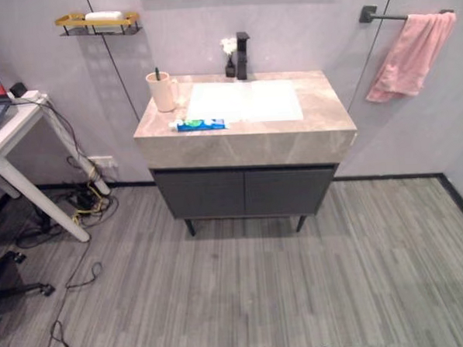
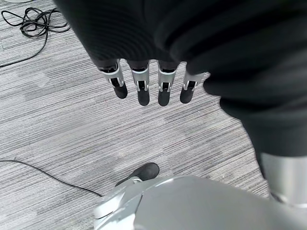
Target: Put brush and paste in cup on sink, flatten towel.
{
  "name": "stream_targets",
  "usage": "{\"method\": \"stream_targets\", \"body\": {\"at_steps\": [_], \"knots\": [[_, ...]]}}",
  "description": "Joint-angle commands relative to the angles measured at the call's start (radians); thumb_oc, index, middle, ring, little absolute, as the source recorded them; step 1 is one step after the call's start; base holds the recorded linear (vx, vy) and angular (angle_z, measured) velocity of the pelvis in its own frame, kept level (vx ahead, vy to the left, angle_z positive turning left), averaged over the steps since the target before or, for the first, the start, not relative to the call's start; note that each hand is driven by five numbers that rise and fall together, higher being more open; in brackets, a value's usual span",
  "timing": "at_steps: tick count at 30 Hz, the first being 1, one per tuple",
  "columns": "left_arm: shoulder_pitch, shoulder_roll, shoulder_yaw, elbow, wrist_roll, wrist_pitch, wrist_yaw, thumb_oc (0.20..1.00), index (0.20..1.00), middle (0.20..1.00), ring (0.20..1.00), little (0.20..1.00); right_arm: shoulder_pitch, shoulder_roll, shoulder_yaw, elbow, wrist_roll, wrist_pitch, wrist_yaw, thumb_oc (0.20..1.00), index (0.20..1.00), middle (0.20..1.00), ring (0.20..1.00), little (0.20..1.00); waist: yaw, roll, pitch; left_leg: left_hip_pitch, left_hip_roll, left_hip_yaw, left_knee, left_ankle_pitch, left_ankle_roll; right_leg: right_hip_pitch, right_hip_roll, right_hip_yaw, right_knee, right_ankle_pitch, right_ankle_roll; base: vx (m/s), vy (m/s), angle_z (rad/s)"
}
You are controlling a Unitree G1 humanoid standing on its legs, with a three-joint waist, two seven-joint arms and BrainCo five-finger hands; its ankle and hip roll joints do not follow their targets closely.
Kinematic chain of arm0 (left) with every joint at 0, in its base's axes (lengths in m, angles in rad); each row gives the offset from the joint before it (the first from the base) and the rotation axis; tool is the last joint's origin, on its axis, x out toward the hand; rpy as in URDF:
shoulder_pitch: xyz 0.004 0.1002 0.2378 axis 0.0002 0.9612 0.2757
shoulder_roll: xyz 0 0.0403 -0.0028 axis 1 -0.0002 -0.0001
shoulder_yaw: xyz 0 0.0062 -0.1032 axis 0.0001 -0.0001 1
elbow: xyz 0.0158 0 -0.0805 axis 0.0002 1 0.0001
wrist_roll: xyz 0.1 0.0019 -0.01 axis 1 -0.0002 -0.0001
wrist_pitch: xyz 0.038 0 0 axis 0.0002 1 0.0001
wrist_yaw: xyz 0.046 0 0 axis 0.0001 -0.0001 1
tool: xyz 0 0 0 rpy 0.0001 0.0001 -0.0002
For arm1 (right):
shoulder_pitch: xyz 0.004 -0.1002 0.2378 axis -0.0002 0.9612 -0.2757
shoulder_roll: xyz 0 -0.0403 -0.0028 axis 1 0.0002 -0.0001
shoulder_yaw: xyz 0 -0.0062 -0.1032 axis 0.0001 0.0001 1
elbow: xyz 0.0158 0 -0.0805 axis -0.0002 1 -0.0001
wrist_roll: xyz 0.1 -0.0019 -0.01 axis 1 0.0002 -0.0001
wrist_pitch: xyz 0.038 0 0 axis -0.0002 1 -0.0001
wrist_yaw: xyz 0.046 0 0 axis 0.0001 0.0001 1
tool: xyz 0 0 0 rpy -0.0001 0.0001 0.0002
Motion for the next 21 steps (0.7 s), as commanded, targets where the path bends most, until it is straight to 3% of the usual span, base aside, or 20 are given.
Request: {"method": "stream_targets", "body": {"at_steps": [1, 9, 12, 17, 19, 21], "knots": [[-0.043, -0.002, -0.003, 0.058, 0.011, 0.013, 0.017, 1.000, 1.000, 1.000, 1.000, 1.000, -0.055, -0.017, 0.050, 0.000, -0.007, -0.014, -0.010, 1.000, 1.000, 1.000, 1.000, 1.000, -0.009, -0.014, 0.032, -0.034, 0.009, -0.079, 0.000, 0.048, -0.023, -0.103, -0.026, 0.004, 0.087, 0.091, 0.046, -0.08, -0.027, -0.04], [-0.067, 0.003, 0.019, 0.043, -0.034, 0.009, 0.027, 1.000, 1.000, 1.000, 1.000, 1.000, -0.057, -0.047, 0.063, -0.044, -0.015, -0.019, -0.015, 1.000, 1.000, 1.000, 1.000, 1.000, -0.015, -0.025, 0.081, -0.135, 0.007, -0.075, 0.176, 0.001, -0.048, -0.143, -0.022, 0.006, 0.123, 0.087, 0.031, -0.05, -0.067, -0.02], [-0.084, 0.006, 0.015, 0.039, -0.051, 0.012, 0.033, 1.000, 1.000, 1.000, 1.000, 1.000, -0.045, -0.069, 0.046, -0.041, -0.011, -0.018, -0.021, 1.000, 1.000, 1.000, 1.000, 1.000, -0.030, -0.050, 0.117, -0.259, 0.022, -0.030, 0.379, 0.013, -0.099, -0.145, -0.053, -0.029, 0.137, 0.081, 0.027, -0.04, -0.125, 0.24], [-0.083, 0.007, 0.008, 0.043, -0.056, 0.012, 0.030, 1.000, 1.000, 1.000, 1.000, 1.000, -0.042, -0.073, 0.037, -0.018, -0.013, -0.015, -0.026, 1.000, 1.000, 1.000, 1.000, 1.000, -0.023, -0.045, 0.118, -0.342, 0.036, -0.014, 0.315, 0.057, -0.086, -0.139, -0.052, -0.048, 0.136, 0.062, 0.028, 0.05, -0.018, 0.34], [-0.071, 0.008, 0.011, 0.045, -0.056, 0.012, 0.031, 1.000, 1.000, 1.000, 1.000, 1.000, -0.042, -0.071, 0.040, -0.007, -0.019, -0.014, -0.029, 1.000, 1.000, 1.000, 1.000, 1.000, -0.006, -0.035, 0.117, -0.376, 0.045, -0.034, 0.232, 0.125, -0.077, -0.126, -0.030, -0.034, 0.133, 0.052, 0.029, 0.24, 0.049, 0.09], [-0.049, 0.006, 0.012, 0.049, -0.056, 0.008, 0.032, 1.000, 1.000, 1.000, 1.000, 1.000, -0.041, -0.072, 0.048, -0.001, -0.026, -0.017, -0.034, 1.000, 1.000, 1.000, 1.000, 1.000, 0.023, -0.020, 0.121, -0.408, 0.085, -0.058, 0.099, 0.198, -0.082, -0.089, -0.004, 0.000, 0.127, 0.022, 0.029, 0.32, 0.087, -0.02]]}}
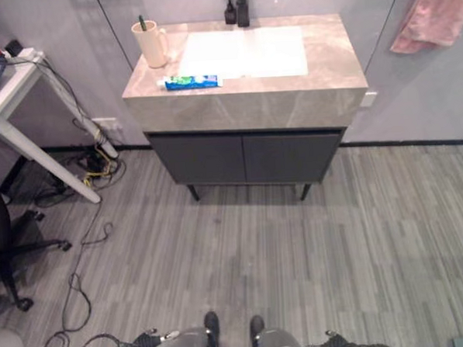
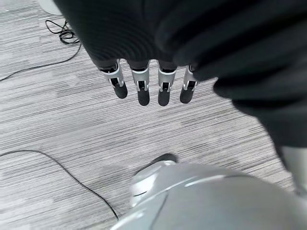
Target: Put brush and paste in cup on sink, flatten towel.
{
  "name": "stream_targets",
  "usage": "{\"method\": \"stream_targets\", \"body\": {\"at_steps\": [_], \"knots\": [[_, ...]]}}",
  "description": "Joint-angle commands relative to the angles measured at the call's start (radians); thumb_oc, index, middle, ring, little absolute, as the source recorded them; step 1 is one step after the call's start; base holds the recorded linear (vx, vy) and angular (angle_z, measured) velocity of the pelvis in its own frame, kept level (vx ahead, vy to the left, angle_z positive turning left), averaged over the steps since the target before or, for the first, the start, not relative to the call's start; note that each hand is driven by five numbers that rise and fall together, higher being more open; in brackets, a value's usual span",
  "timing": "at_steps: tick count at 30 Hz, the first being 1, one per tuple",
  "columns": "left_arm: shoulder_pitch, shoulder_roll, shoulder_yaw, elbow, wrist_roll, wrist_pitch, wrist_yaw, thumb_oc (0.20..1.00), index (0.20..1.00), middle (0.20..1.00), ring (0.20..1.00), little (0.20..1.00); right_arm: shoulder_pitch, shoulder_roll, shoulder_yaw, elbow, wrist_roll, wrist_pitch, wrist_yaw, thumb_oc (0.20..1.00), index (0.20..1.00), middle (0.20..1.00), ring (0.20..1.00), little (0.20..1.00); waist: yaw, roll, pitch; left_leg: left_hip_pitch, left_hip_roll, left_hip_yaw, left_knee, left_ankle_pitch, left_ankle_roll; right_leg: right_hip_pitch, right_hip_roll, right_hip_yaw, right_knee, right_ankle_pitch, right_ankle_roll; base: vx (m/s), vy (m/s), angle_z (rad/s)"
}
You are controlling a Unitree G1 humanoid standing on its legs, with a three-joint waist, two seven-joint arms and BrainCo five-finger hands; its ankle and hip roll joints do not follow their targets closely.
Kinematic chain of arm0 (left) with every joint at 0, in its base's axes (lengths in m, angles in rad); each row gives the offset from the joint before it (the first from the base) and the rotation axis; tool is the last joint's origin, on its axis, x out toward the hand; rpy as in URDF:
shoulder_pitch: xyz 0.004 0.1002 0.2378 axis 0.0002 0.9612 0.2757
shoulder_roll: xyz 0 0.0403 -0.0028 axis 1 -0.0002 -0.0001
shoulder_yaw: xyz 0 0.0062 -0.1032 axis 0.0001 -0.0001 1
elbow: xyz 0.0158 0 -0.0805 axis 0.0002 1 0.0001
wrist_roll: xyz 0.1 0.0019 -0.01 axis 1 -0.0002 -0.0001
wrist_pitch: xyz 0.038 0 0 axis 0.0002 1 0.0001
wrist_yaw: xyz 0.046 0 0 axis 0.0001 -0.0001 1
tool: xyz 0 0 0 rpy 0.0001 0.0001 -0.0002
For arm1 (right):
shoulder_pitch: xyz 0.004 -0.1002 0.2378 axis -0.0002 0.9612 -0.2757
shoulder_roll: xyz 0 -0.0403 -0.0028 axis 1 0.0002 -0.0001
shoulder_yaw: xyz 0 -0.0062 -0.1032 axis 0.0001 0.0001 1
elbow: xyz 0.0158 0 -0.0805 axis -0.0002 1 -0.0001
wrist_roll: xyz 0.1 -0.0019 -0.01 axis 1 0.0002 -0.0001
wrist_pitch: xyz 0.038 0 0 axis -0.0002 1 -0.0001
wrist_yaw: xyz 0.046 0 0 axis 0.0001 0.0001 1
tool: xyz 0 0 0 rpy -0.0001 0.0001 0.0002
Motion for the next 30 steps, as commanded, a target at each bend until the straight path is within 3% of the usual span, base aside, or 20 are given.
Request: {"method": "stream_targets", "body": {"at_steps": [1, 6, 9, 13, 18, 19, 22, 23, 24, 27, 30], "knots": [[0.063, -0.019, -0.002, 0.038, -0.005, 0.011, 0.003, 1.000, 1.000, 1.000, 1.000, 1.000, 0.026, -0.026, 0.030, 0.009, -0.016, -0.013, -0.026, 1.000, 1.000, 1.000, 1.000, 1.000, 0.025, 0.018, -0.033, -0.091, 0.052, -0.008, -0.068, 0.159, 0.068, 0.080, 0.021, 0.062, -0.040, 0.067, 0.123, 0.26, 0.067, -0.28], [0.094, -0.026, 0.007, 0.038, 0.013, 0.012, 0.002, 1.000, 1.000, 1.000, 1.000, 1.000, 0.023, -0.016, 0.035, 0.001, -0.024, -0.018, -0.028, 1.000, 1.000, 1.000, 1.000, 1.000, 0.052, 0.041, -0.073, -0.078, 0.097, 0.041, -0.161, 0.207, 0.064, 0.179, 0.034, 0.145, -0.056, 0.002, 0.131, 0.33, 0.136, -0.56], [0.100, -0.023, 0.006, 0.044, 0.019, 0.010, 0.006, 1.000, 1.000, 1.000, 1.000, 1.000, 0.026, 0.002, 0.041, 0.004, -0.035, -0.017, -0.030, 1.000, 1.000, 1.000, 1.000, 1.000, 0.063, 0.036, -0.096, -0.059, 0.082, 0.023, -0.147, 0.239, 0.073, 0.224, 0.005, 0.181, -0.063, -0.021, 0.147, 0.27, 0.199, -0.74], [0.098, -0.017, 0.004, 0.039, 0.020, 0.008, 0.016, 1.000, 1.000, 1.000, 1.000, 1.000, 0.029, 0.020, 0.045, 0.004, -0.045, -0.014, -0.032, 1.000, 1.000, 1.000, 1.000, 1.000, 0.069, 0.016, -0.118, -0.044, 0.047, 0.039, -0.125, 0.217, 0.095, 0.242, -0.045, 0.207, -0.060, -0.012, 0.169, 0.24, 0.189, -0.47], [0.087, -0.002, -0.002, -0.001, 0.019, 0.000, 0.041, 1.000, 1.000, 1.000, 1.000, 1.000, 0.007, 0.031, 0.090, -0.055, -0.097, -0.018, -0.037, 1.000, 1.000, 1.000, 1.000, 1.000, 0.082, -0.013, -0.141, -0.055, 0.002, 0.089, -0.070, 0.156, 0.123, 0.217, -0.098, 0.206, -0.035, 0.088, 0.221, 0.15, 0.149, -0.14], [0.015, 0.028, 0.007, 0.024, 0.015, 0.011, 0.031, 1.000, 1.000, 1.000, 1.000, 1.000, -0.002, 0.029, 0.099, -0.057, -0.107, -0.026, -0.031, 1.000, 1.000, 1.000, 1.000, 1.000, 0.067, -0.024, -0.149, -0.046, -0.010, 0.103, -0.071, 0.144, 0.125, 0.219, -0.107, 0.208, -0.024, 0.115, 0.233, 0.15, 0.155, -0.17], [0.084, 0.036, -0.016, -0.070, 0.028, -0.002, 0.036, 1.000, 1.000, 1.000, 1.000, 1.000, -0.001, 0.007, 0.098, -0.095, -0.136, -0.017, -0.037, 1.000, 1.000, 1.000, 1.000, 1.000, 0.079, -0.018, -0.159, -0.026, -0.034, 0.114, -0.068, 0.113, 0.143, 0.191, -0.116, 0.189, 0.035, 0.212, 0.270, 0.11, 0.158, -0.14], [0.085, 0.036, -0.016, -0.071, 0.028, -0.002, 0.036, 1.000, 1.000, 1.000, 1.000, 1.000, 0.000, 0.007, 0.098, -0.096, -0.136, -0.017, -0.037, 1.000, 1.000, 1.000, 1.000, 1.000, 0.079, -0.018, -0.159, -0.025, -0.034, 0.114, -0.068, 0.114, 0.143, 0.192, -0.116, 0.189, 0.034, 0.212, 0.270, 0.09, 0.139, 0.01], [0.080, 0.028, -0.016, -0.048, 0.032, 0.000, 0.032, 1.000, 1.000, 1.000, 1.000, 1.000, -0.006, 0.003, 0.086, -0.091, -0.130, -0.014, -0.035, 1.000, 1.000, 1.000, 1.000, 1.000, 0.076, -0.020, -0.163, -0.007, -0.053, 0.113, -0.071, 0.099, 0.153, 0.191, -0.128, 0.191, 0.055, 0.273, 0.285, 0.12, 0.172, 0.03], [0.100, 0.005, -0.046, -0.087, 0.046, 0.000, 0.012, 1.000, 1.000, 1.000, 1.000, 1.000, -0.001, -0.010, 0.078, -0.091, -0.155, 0.000, -0.037, 1.000, 1.000, 1.000, 1.000, 1.000, 0.075, 0.001, -0.158, 0.058, -0.090, 0.112, -0.096, 0.068, 0.181, 0.157, -0.164, 0.161, 0.151, 0.400, 0.298, 0.14, 0.258, -0.12], [0.124, -0.003, -0.093, -0.152, 0.064, 0.000, -0.007, 1.000, 1.000, 1.000, 1.000, 1.000, -0.007, -0.035, 0.066, -0.108, -0.170, 0.008, -0.049, 1.000, 1.000, 1.000, 1.000, 1.000, 0.074, 0.038, -0.135, 0.107, -0.101, 0.109, -0.118, 0.055, 0.197, 0.101, -0.197, 0.097, 0.261, 0.466, 0.292, 0.07, 0.267, -0.05]]}}
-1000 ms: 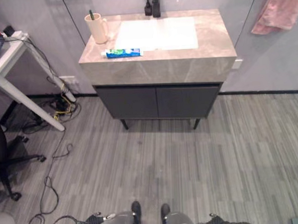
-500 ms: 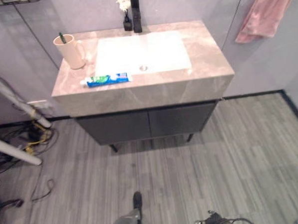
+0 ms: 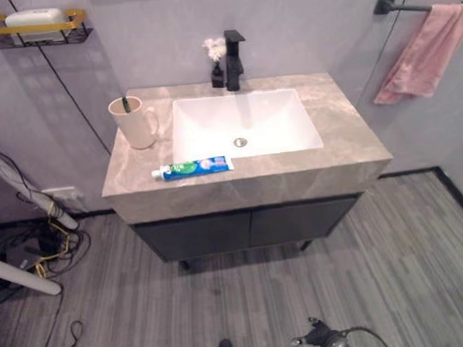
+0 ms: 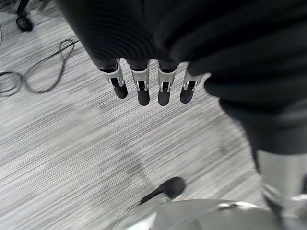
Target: Put brush and paste in cup on sink, flatten towel.
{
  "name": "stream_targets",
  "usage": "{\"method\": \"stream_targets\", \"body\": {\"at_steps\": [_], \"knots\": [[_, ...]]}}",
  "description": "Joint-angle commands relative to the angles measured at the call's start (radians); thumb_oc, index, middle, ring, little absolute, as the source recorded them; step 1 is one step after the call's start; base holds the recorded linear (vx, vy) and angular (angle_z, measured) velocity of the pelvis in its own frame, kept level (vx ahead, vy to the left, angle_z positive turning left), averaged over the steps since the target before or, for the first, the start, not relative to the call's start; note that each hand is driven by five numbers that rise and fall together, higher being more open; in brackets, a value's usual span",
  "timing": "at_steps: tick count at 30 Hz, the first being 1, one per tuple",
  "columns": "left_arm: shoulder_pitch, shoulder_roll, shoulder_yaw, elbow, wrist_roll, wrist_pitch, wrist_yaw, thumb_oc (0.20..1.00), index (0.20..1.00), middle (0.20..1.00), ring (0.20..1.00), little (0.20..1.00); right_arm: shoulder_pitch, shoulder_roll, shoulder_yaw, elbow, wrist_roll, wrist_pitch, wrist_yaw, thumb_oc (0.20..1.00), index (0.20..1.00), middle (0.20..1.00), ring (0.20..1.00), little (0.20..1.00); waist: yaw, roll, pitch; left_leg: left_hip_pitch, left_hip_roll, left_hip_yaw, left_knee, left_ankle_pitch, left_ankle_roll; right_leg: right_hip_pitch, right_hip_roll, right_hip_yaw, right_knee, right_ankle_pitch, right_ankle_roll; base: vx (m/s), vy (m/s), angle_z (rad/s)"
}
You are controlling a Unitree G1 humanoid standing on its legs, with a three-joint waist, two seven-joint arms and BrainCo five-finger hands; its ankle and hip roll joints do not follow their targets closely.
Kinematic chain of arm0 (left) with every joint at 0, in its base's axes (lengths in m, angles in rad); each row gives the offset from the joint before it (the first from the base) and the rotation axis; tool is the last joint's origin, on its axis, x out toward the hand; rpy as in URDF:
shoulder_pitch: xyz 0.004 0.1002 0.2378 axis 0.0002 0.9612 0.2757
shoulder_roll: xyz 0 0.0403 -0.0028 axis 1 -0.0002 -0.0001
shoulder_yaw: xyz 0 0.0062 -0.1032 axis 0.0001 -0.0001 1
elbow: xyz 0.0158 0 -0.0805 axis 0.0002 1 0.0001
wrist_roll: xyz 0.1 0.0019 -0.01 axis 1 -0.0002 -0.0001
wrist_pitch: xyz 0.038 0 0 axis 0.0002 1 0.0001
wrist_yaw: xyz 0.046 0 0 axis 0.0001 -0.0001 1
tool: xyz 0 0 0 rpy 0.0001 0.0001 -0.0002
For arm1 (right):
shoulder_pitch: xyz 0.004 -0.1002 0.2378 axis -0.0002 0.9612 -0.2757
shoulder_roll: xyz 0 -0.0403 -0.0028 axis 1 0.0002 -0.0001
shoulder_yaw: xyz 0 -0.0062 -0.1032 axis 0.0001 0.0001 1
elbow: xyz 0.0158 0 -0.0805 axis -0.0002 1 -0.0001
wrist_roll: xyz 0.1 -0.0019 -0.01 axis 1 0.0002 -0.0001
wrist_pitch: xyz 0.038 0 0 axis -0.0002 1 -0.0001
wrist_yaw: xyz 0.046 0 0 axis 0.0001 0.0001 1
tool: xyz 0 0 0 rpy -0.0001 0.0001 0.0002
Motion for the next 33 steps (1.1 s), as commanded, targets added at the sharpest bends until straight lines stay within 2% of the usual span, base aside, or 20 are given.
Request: {"method": "stream_targets", "body": {"at_steps": [1, 2, 3, 4, 5, 6, 7, 8, 9, 10, 11, 14, 15, 17, 19, 21, 23, 29, 33], "knots": [[0.002, -0.005, -0.007, -0.103, 0.043, -0.014, -0.046, 1.000, 1.000, 1.000, 1.000, 1.000, -0.012, -0.060, -0.023, -0.066, -0.023, 0.001, -0.019, 1.000, 1.000, 1.000, 1.000, 1.000, -0.005, 0.024, 0.035, -0.108, 0.027, -0.026, 0.048, 0.062, -0.059, 0.005, -0.033, -0.058, -0.191, 0.497, -0.050, 0.03, 0.234, -0.05], [0.014, 0.001, -0.012, -0.135, 0.037, -0.012, -0.053, 1.000, 1.000, 1.000, 1.000, 1.000, -0.015, -0.067, -0.027, -0.068, -0.021, 0.002, -0.019, 1.000, 1.000, 1.000, 1.000, 1.000, -0.011, 0.043, 0.046, -0.092, 0.033, -0.034, 0.043, 0.062, -0.055, -0.023, -0.020, -0.063, -0.136, 0.500, -0.052, 0.02, 0.218, -0.04], [0.031, 0.010, -0.017, -0.162, 0.034, -0.010, -0.061, 1.000, 1.000, 1.000, 1.000, 1.000, -0.018, -0.081, -0.032, -0.085, -0.015, 0.001, -0.022, 1.000, 1.000, 1.000, 1.000, 1.000, -0.026, 0.061, 0.058, -0.085, 0.037, -0.046, 0.039, 0.063, -0.054, -0.050, 0.019, -0.048, -0.101, 0.483, -0.054, 0.01, 0.143, -0.10], [0.032, 0.010, -0.017, -0.164, 0.034, -0.009, -0.062, 1.000, 1.000, 1.000, 1.000, 1.000, -0.017, -0.081, -0.032, -0.086, -0.015, 0.001, -0.022, 1.000, 1.000, 1.000, 1.000, 1.000, -0.027, 0.061, 0.058, -0.085, 0.036, -0.047, 0.040, 0.062, -0.054, -0.052, 0.018, -0.048, -0.096, 0.480, -0.054, 0.02, 0.105, 0.02], [0.044, 0.015, -0.019, -0.193, 0.025, -0.008, -0.072, 1.000, 1.000, 1.000, 1.000, 1.000, -0.010, -0.087, -0.035, -0.119, -0.012, 0.002, -0.021, 1.000, 1.000, 1.000, 1.000, 1.000, -0.038, 0.066, 0.060, -0.076, 0.032, -0.061, 0.033, 0.059, -0.053, -0.073, 0.054, -0.032, -0.090, 0.431, -0.062, 0.09, 0.151, 0.19], [0.057, 0.033, -0.030, -0.233, 0.024, -0.008, -0.086, 1.000, 1.000, 1.000, 1.000, 1.000, -0.004, -0.089, -0.039, -0.133, -0.003, -0.001, -0.028, 1.000, 1.000, 1.000, 1.000, 1.000, -0.041, 0.072, 0.066, -0.049, 0.034, -0.044, 0.016, 0.054, -0.055, -0.129, 0.066, -0.110, -0.140, 0.331, -0.083, 0.10, 0.147, 0.32], [0.058, 0.034, -0.030, -0.234, 0.024, -0.007, -0.086, 1.000, 1.000, 1.000, 1.000, 1.000, -0.003, -0.088, -0.039, -0.134, -0.003, 0.000, -0.028, 1.000, 1.000, 1.000, 1.000, 1.000, -0.049, 0.067, 0.068, -0.045, 0.028, -0.052, 0.018, 0.051, -0.055, -0.125, 0.059, -0.117, -0.131, 0.320, -0.083, 0.10, 0.141, 0.16], [0.044, 0.020, -0.028, -0.144, 0.036, 0.002, -0.063, 1.000, 1.000, 1.000, 1.000, 1.000, -0.012, -0.078, -0.035, -0.129, 0.002, -0.002, -0.034, 1.000, 1.000, 1.000, 1.000, 1.000, -0.046, 0.068, 0.069, -0.035, 0.036, -0.035, 0.010, 0.048, -0.060, -0.152, 0.036, -0.181, -0.172, 0.291, -0.089, 0.06, 0.010, 0.02], [0.035, -0.003, -0.021, -0.055, 0.064, -0.007, -0.043, 1.000, 1.000, 1.000, 1.000, 1.000, -0.018, -0.068, -0.040, -0.133, 0.009, -0.012, -0.050, 1.000, 1.000, 1.000, 1.000, 1.000, -0.053, 0.064, 0.073, -0.032, 0.039, -0.049, 0.010, 0.047, -0.070, -0.159, 0.038, -0.212, -0.212, 0.247, -0.091, 0.07, 0.004, -0.12], [0.020, -0.019, -0.011, 0.009, 0.073, -0.011, -0.027, 1.000, 1.000, 1.000, 1.000, 1.000, -0.030, -0.062, -0.039, -0.128, 0.016, -0.020, -0.064, 1.000, 1.000, 1.000, 1.000, 1.000, -0.066, 0.062, 0.086, -0.025, 0.041, -0.071, 0.012, 0.044, -0.076, -0.179, 0.062, -0.211, -0.229, 0.215, -0.099, 0.06, -0.027, 0.01], [-0.003, -0.022, 0.001, 0.044, 0.075, -0.007, -0.020, 1.000, 1.000, 1.000, 1.000, 1.000, -0.037, -0.054, -0.040, -0.125, 0.032, -0.029, -0.076, 1.000, 1.000, 1.000, 1.000, 1.000, -0.072, 0.056, 0.097, -0.020, 0.038, -0.082, 0.015, 0.040, -0.078, -0.210, 0.081, -0.203, -0.257, 0.215, -0.100, 0.06, -0.031, 0.13], [-0.060, -0.022, 0.029, 0.071, 0.070, -0.010, 0.002, 1.000, 1.000, 1.000, 1.000, 1.000, -0.056, -0.048, -0.036, -0.157, 0.063, -0.033, -0.094, 1.000, 1.000, 1.000, 1.000, 1.000, -0.100, 0.040, 0.128, 0.016, 0.030, -0.099, 0.018, 0.017, -0.083, -0.282, 0.078, -0.187, -0.334, 0.262, -0.093, 0.15, -0.038, 0.36], [-0.085, -0.020, 0.042, 0.080, 0.081, -0.012, 0.011, 1.000, 1.000, 1.000, 1.000, 1.000, -0.053, -0.043, -0.030, -0.154, 0.062, -0.034, -0.095, 1.000, 1.000, 1.000, 1.000, 1.000, -0.131, 0.026, 0.138, 0.064, 0.014, -0.134, 0.017, -0.012, -0.091, -0.331, 0.072, -0.131, -0.440, 0.319, -0.086, 0.34, -0.087, 0.51], [-0.088, -0.022, 0.052, 0.087, 0.083, -0.014, 0.013, 1.000, 1.000, 1.000, 1.000, 1.000, -0.050, -0.039, -0.031, -0.139, 0.059, -0.032, -0.091, 1.000, 1.000, 1.000, 1.000, 1.000, -0.141, 0.020, 0.143, 0.095, 0.012, -0.151, 0.019, -0.036, -0.096, -0.342, 0.043, -0.119, -0.516, 0.375, -0.075, 0.29, -0.091, 0.68], [-0.087, -0.025, 0.057, 0.093, 0.084, -0.013, 0.010, 1.000, 1.000, 1.000, 1.000, 1.000, -0.047, -0.039, -0.028, -0.130, 0.053, -0.029, -0.087, 1.000, 1.000, 1.000, 1.000, 1.000, -0.148, 0.015, 0.142, 0.108, 0.004, -0.165, 0.032, -0.056, -0.098, -0.344, 0.021, -0.103, -0.542, 0.414, -0.065, 0.16, -0.055, 0.25], [-0.085, -0.023, 0.062, 0.096, 0.085, -0.012, 0.006, 1.000, 1.000, 1.000, 1.000, 1.000, -0.044, -0.039, -0.025, -0.125, 0.045, -0.028, -0.082, 1.000, 1.000, 1.000, 1.000, 1.000, -0.152, 0.013, 0.141, 0.117, -0.003, -0.178, 0.038, -0.068, -0.095, -0.345, 0.020, -0.085, -0.537, 0.429, -0.061, 0.18, -0.051, 0.22], [-0.069, -0.025, 0.079, 0.113, 0.092, -0.008, 0.006, 1.000, 1.000, 1.000, 1.000, 1.000, -0.024, -0.041, -0.021, -0.117, 0.019, -0.023, -0.073, 1.000, 1.000, 1.000, 1.000, 1.000, -0.145, 0.004, 0.115, 0.150, -0.013, -0.183, 0.030, -0.099, -0.096, -0.304, 0.017, -0.091, -0.581, 0.426, -0.068, 0.29, -0.078, 0.37], [-0.046, -0.038, 0.090, 0.128, 0.091, -0.002, 0.004, 1.000, 1.000, 1.000, 1.000, 1.000, -0.012, -0.052, -0.018, -0.099, -0.005, -0.022, -0.061, 1.000, 1.000, 1.000, 1.000, 1.000, -0.137, 0.016, 0.074, 0.174, 0.003, -0.210, 0.014, -0.109, -0.103, -0.260, 0.049, -0.108, -0.583, 0.396, -0.083, 0.19, -0.085, 0.15], [-0.056, -0.040, 0.090, 0.121, 0.067, 0.000, 0.010, 1.000, 1.000, 1.000, 1.000, 1.000, -0.007, -0.059, -0.019, -0.096, -0.001, -0.025, -0.062, 1.000, 1.000, 1.000, 1.000, 1.000, -0.140, 0.026, 0.058, 0.183, 0.030, -0.221, 0.019, -0.115, -0.121, -0.244, 0.073, -0.119, -0.583, 0.362, -0.100, 0.13, -0.082, -0.08]]}}
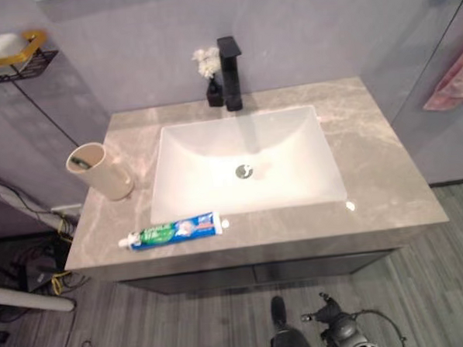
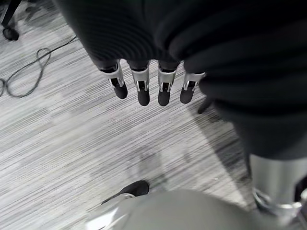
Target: Put brush and paste in cup on sink, flatten towel.
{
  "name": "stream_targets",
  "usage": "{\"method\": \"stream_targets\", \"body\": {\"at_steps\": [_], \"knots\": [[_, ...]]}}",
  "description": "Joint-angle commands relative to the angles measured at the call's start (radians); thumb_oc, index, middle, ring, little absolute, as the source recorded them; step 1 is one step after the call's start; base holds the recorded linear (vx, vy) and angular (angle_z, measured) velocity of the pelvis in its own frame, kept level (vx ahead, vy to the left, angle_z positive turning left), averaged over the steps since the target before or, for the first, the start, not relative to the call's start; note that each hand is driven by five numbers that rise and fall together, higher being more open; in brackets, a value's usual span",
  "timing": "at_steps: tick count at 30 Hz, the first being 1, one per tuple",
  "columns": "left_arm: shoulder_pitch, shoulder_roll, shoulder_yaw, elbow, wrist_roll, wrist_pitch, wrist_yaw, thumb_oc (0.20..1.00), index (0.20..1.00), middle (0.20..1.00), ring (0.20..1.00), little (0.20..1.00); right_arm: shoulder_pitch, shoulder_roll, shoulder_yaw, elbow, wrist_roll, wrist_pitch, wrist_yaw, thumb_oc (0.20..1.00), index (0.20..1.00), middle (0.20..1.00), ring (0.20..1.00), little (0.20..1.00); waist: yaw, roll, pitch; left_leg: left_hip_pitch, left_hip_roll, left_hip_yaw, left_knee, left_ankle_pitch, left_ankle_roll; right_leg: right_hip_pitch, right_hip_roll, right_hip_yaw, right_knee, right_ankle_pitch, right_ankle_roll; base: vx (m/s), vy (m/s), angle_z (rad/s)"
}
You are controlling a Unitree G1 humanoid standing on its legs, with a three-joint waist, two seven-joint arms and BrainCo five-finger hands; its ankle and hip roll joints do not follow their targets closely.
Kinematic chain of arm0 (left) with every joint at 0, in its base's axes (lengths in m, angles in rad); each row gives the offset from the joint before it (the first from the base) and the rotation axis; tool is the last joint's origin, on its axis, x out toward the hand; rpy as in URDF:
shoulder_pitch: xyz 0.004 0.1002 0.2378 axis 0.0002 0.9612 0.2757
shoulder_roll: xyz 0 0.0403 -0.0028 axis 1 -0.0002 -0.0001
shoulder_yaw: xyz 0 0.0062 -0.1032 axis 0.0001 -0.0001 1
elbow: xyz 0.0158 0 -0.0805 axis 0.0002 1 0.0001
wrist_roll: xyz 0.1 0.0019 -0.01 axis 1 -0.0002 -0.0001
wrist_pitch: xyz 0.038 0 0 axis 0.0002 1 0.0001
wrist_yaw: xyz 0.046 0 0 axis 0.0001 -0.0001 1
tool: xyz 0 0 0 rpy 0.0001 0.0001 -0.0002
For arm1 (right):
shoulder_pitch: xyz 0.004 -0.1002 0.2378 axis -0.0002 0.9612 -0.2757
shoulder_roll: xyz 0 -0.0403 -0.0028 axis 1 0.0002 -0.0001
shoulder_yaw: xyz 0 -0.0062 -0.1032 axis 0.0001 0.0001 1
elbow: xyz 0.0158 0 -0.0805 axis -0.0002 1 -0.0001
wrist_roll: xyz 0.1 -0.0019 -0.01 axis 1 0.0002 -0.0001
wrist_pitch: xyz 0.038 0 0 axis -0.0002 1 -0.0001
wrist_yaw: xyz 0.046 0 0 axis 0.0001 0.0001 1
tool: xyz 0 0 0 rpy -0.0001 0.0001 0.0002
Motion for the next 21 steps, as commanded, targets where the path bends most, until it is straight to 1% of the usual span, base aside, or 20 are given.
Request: {"method": "stream_targets", "body": {"at_steps": [1, 5, 10, 12, 14, 17, 18, 19, 20, 21], "knots": [[-0.006, 0.026, -0.011, 0.019, -0.011, 0.012, 0.017, 1.000, 1.000, 1.000, 1.000, 1.000, 0.028, 0.012, 0.027, 0.032, -0.011, -0.005, 0.006, 1.000, 1.000, 1.000, 1.000, 1.000, -0.008, -0.039, -0.019, -0.041, -0.078, -0.002, -0.071, 0.036, 0.049, -0.074, -0.044, 0.037, 0.068, 0.074, 0.121, 0.12, -0.060, 0.05], [-0.019, 0.031, -0.024, 0.004, -0.016, 0.011, 0.018, 1.000, 1.000, 1.000, 1.000, 1.000, 0.024, 0.013, 0.034, 0.047, -0.013, -0.005, 0.006, 1.000, 1.000, 1.000, 1.000, 1.000, -0.002, -0.038, -0.032, -0.045, -0.073, -0.001, -0.067, 0.036, 0.044, -0.056, -0.035, 0.038, 0.058, 0.066, 0.117, 0.06, -0.033, 0.07], [-0.019, 0.034, -0.035, -0.002, -0.002, 0.010, 0.018, 1.000, 1.000, 1.000, 1.000, 1.000, 0.030, 0.022, 0.035, 0.060, -0.014, -0.007, 0.006, 1.000, 1.000, 1.000, 1.000, 1.000, 0.003, -0.040, -0.040, -0.034, -0.080, 0.000, -0.073, 0.035, 0.050, -0.036, -0.032, 0.045, 0.049, 0.069, 0.120, 0.02, 0.004, 0.00], [-0.019, 0.038, -0.040, -0.002, 0.008, 0.009, 0.019, 1.000, 1.000, 1.000, 1.000, 1.000, 0.032, 0.030, 0.033, 0.070, -0.013, -0.009, 0.006, 1.000, 1.000, 1.000, 1.000, 1.000, 0.002, -0.043, -0.034, -0.032, -0.094, 0.000, -0.080, 0.037, 0.059, -0.039, -0.036, 0.057, 0.048, 0.091, 0.130, -0.03, 0.042, 0.02], [-0.022, 0.040, -0.039, -0.006, 0.012, 0.007, 0.020, 1.000, 1.000, 1.000, 1.000, 1.000, 0.028, 0.033, 0.035, 0.054, -0.010, -0.010, 0.005, 1.000, 1.000, 1.000, 1.000, 1.000, -0.002, -0.050, -0.018, -0.045, -0.105, 0.011, -0.081, 0.041, 0.067, -0.056, -0.044, 0.070, 0.050, 0.126, 0.143, -0.08, 0.026, -0.04], [-0.027, 0.042, -0.038, -0.008, 0.014, 0.005, 0.022, 1.000, 1.000, 1.000, 1.000, 1.000, 0.024, 0.034, 0.035, 0.048, -0.003, -0.012, 0.002, 1.000, 1.000, 1.000, 1.000, 1.000, -0.004, -0.052, -0.010, -0.059, -0.110, 0.020, -0.081, 0.047, 0.069, -0.071, -0.045, 0.079, 0.050, 0.138, 0.149, -0.10, 0.023, -0.25], [-0.037, 0.052, -0.041, -0.006, 0.012, 0.006, 0.026, 1.000, 1.000, 1.000, 1.000, 1.000, 0.012, 0.038, 0.040, 0.043, 0.005, -0.013, -0.001, 1.000, 1.000, 1.000, 1.000, 1.000, -0.012, -0.054, 0.018, -0.094, -0.112, 0.024, -0.081, 0.067, 0.071, -0.117, -0.041, 0.117, 0.092, 0.149, 0.153, -0.20, 0.032, -0.29], [-0.042, 0.057, -0.042, -0.007, 0.010, 0.007, 0.028, 1.000, 1.000, 1.000, 1.000, 1.000, 0.007, 0.040, 0.047, 0.040, 0.007, -0.013, 0.000, 1.000, 1.000, 1.000, 1.000, 1.000, -0.016, -0.049, 0.031, -0.111, -0.107, 0.028, -0.076, 0.077, 0.072, -0.125, -0.024, 0.138, 0.122, 0.120, 0.148, -0.19, 0.032, -0.12], [-0.042, 0.057, -0.042, -0.007, 0.010, 0.007, 0.028, 1.000, 1.000, 1.000, 1.000, 1.000, 0.007, 0.040, 0.047, 0.040, 0.007, -0.013, 0.000, 1.000, 1.000, 1.000, 1.000, 1.000, -0.015, -0.049, 0.031, -0.111, -0.107, 0.029, -0.076, 0.076, 0.072, -0.127, -0.024, 0.139, 0.125, 0.118, 0.147, -0.13, 0.018, 0.00], [-0.043, 0.060, -0.042, -0.006, 0.012, 0.008, 0.030, 1.000, 1.000, 1.000, 1.000, 1.000, 0.007, 0.043, 0.055, 0.045, 0.004, -0.014, 0.002, 1.000, 1.000, 1.000, 1.000, 1.000, -0.011, -0.044, 0.034, -0.130, -0.101, 0.034, -0.069, 0.085, 0.073, -0.118, -0.010, 0.139, 0.148, 0.069, 0.133, -0.13, -0.011, 0.08]]}}
